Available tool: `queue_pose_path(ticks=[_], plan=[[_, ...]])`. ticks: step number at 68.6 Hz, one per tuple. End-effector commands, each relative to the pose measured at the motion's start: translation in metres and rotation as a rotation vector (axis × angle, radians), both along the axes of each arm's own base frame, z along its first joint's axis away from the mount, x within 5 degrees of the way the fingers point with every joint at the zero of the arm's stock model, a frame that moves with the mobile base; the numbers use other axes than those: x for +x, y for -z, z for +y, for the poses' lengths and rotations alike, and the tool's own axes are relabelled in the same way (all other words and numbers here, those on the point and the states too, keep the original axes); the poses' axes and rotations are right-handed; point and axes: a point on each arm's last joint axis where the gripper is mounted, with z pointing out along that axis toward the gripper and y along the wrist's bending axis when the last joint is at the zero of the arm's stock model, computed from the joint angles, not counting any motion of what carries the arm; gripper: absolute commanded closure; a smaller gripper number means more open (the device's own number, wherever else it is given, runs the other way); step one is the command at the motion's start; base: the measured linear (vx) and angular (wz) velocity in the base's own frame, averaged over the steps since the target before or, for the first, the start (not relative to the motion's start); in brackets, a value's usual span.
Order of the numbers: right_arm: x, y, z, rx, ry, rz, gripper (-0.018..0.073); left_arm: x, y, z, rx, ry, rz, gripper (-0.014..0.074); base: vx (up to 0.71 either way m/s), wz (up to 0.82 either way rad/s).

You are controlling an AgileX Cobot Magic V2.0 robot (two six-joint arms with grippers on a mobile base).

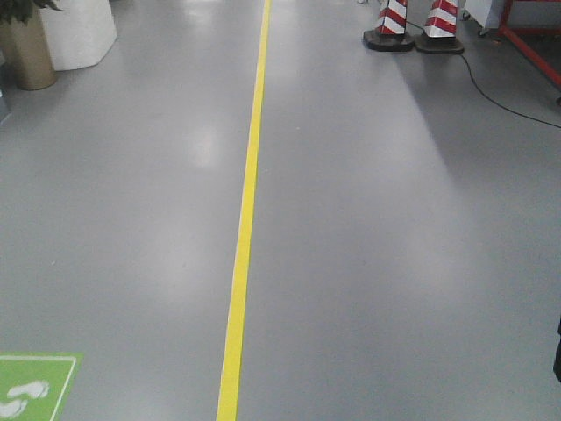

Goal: Move and align brake pads A on conveyor
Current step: 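Drive along the yellow-lined aisle past the striped cones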

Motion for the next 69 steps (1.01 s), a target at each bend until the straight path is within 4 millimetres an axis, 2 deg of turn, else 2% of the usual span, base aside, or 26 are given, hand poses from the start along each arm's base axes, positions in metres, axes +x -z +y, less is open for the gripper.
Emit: queue_pose_path(ticks=[1, 43, 69], plan=[[0.0032, -0.0181, -0.0003, 0.005, 0.003, -0.123, 0.0564, 0.0026, -0.0157, -0.0029, -0.029, 0.025, -0.099, 0.0603, 0.50, -0.14], [0.0032, -0.0181, -0.0003, 0.005, 0.003, -0.123, 0.0564, 0.0026, -0.0157, -0.0029, -0.029, 0.025, -0.099, 0.0603, 0.58, -0.10], [0.0032, -0.0181, -0.0003, 0.005, 0.003, -0.123, 0.0564, 0.0026, -0.0158, -0.0029, -0.029, 0.025, -0.100, 0.0603, 0.67, 0.08]])
